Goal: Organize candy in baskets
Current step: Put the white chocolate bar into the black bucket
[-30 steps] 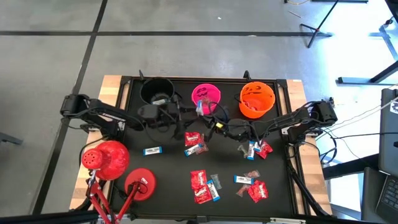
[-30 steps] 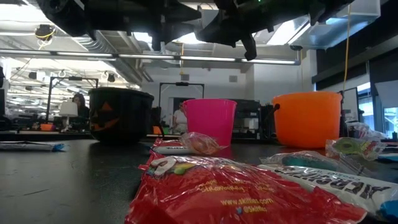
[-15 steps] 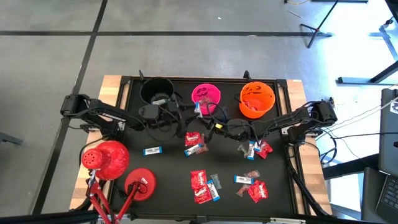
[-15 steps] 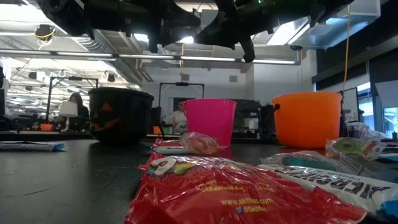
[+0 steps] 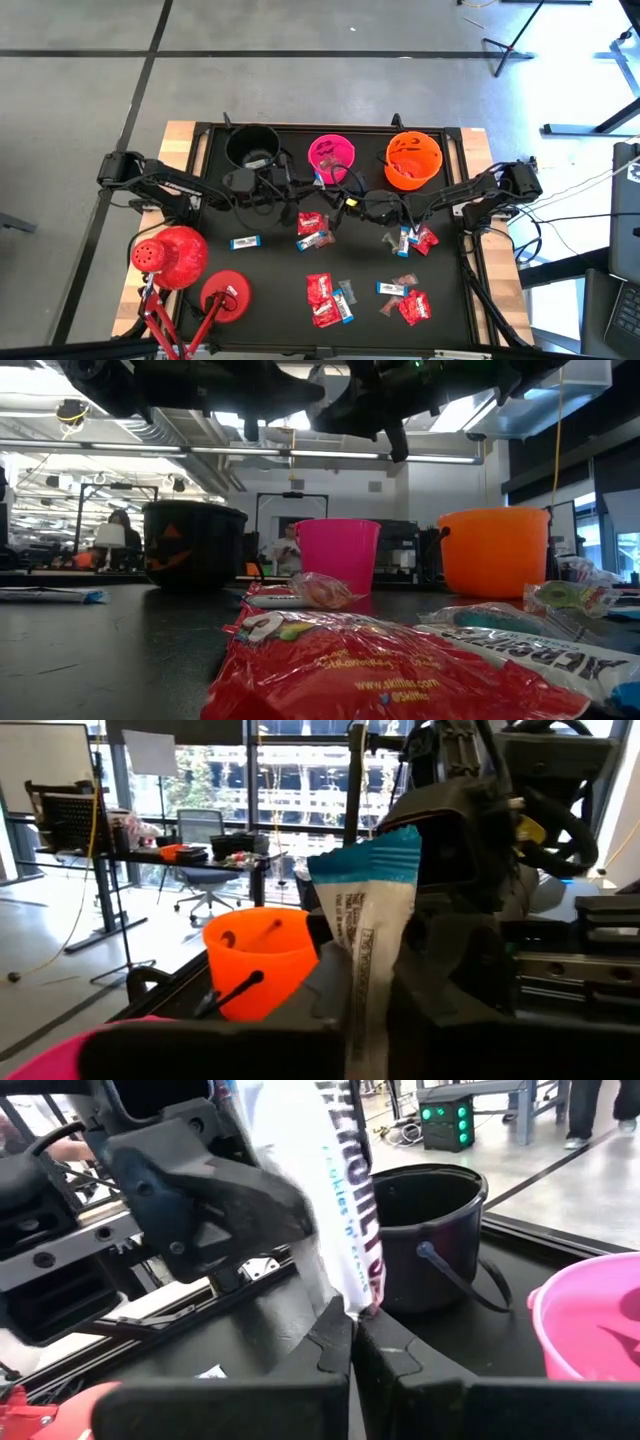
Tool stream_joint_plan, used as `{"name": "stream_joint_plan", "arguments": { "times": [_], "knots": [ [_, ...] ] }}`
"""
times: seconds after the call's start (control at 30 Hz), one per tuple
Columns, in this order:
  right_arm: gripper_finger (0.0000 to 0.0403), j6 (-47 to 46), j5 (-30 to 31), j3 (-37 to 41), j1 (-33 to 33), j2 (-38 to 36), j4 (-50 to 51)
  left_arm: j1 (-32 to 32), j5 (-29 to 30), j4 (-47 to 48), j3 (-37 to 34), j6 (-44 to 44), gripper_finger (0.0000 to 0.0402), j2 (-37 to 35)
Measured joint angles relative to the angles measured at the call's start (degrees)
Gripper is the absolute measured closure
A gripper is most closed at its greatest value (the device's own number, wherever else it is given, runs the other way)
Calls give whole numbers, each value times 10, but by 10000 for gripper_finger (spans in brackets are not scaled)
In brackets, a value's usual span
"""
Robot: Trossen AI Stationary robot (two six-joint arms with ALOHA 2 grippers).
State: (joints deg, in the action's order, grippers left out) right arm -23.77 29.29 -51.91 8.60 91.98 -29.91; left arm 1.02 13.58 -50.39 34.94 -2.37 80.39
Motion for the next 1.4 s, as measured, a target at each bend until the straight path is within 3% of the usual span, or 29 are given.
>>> {"name": "stream_joint_plan", "arguments": {
  "times": [0.23,0.53,0.7,1.0,1.4],
  "knots": [
    [383,2,-21,0,-1,0,1,0,0,4,0,0,391,-1],
    [241,2,-55,0,1,-6,16,1,8,21,0,24,391,-18],
    [196,1,-58,0,1,-45,78,6,11,37,0,45,390,-40],
    [206,0,-33,-1,1,-130,186,38,11,135,0,46,390,-102],
    [216,2,-32,-1,1,-150,243,65,33,239,0,67,390,-188]
  ]
}}
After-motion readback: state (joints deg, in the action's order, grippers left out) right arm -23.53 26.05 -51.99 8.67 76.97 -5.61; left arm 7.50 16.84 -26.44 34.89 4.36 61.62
